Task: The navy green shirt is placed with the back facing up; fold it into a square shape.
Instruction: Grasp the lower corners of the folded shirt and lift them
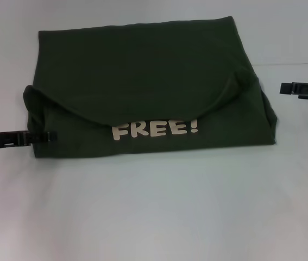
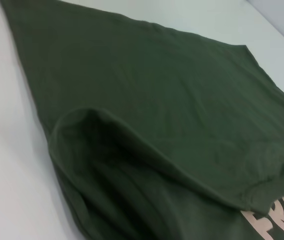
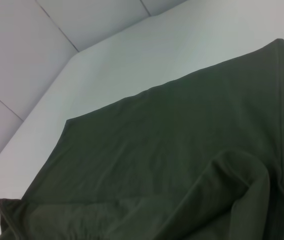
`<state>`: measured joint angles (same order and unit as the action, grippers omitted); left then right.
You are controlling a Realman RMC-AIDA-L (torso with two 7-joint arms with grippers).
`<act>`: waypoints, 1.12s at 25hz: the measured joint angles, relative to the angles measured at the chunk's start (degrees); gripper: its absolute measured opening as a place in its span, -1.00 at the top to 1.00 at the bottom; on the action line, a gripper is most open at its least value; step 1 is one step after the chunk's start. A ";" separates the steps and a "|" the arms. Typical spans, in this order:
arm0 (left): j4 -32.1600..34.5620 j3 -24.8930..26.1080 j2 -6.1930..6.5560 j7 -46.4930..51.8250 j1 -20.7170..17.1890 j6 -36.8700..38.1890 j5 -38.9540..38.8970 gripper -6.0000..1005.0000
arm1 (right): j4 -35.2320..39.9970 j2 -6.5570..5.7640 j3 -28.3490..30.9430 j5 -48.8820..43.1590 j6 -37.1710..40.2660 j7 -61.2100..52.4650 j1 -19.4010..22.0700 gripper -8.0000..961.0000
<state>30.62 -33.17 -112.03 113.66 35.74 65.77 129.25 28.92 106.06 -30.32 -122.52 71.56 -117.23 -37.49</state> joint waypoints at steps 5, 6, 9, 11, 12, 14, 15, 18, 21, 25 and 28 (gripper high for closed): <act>-0.80 -0.44 -0.13 0.04 0.00 -0.26 0.04 -0.65 | 0.00 0.01 0.00 -0.18 0.08 -0.09 -0.17 -0.77; -0.97 -0.55 -0.27 0.04 -0.06 -0.30 0.04 -0.65 | 0.00 0.01 0.00 -0.18 0.08 -0.10 -0.18 -0.77; -1.20 -0.72 -0.60 -0.09 -0.27 -0.40 0.04 -0.65 | -0.02 0.01 0.00 -0.18 0.08 -0.10 -0.19 -0.77; -1.33 -0.73 -0.70 -0.07 -0.31 -0.27 0.04 -0.65 | -0.01 0.01 -0.11 -0.19 0.08 -0.10 -0.21 -0.77; -1.41 -0.74 -0.72 -0.07 -0.32 -0.19 0.04 -0.65 | -0.01 0.01 -0.30 -0.18 0.08 -0.10 -0.24 -0.77; -1.74 -0.76 -0.76 -0.11 -0.32 -0.01 0.04 -0.65 | 0.00 0.01 -0.63 -0.18 0.08 -0.10 -0.32 -0.77; -1.90 -0.76 -0.78 -0.18 -0.29 0.02 0.04 -0.65 | 0.00 0.01 -0.86 -0.18 0.07 -0.10 -0.36 -0.77; -2.11 -0.76 -0.81 -0.24 -0.16 0.05 0.00 -0.64 | 0.00 0.01 -0.98 -0.18 0.07 -0.10 -0.37 -0.77; -2.12 -0.76 -0.81 -0.21 0.01 0.12 0.00 -0.64 | 0.00 0.01 -1.22 -0.18 0.04 -0.10 -0.39 -0.77; -2.12 -0.76 -0.77 0.01 0.13 0.12 0.00 -0.61 | -0.05 0.01 -1.34 -0.18 -0.02 -0.10 -0.39 -0.77; -2.15 -0.76 -0.77 0.08 0.17 0.05 0.00 -0.59 | -0.18 0.01 -1.39 -0.18 -0.08 -0.10 -0.39 -0.77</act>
<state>28.47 -33.93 -112.81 113.74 35.91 65.82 129.25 28.74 106.07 -31.71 -122.69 71.48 -117.34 -37.88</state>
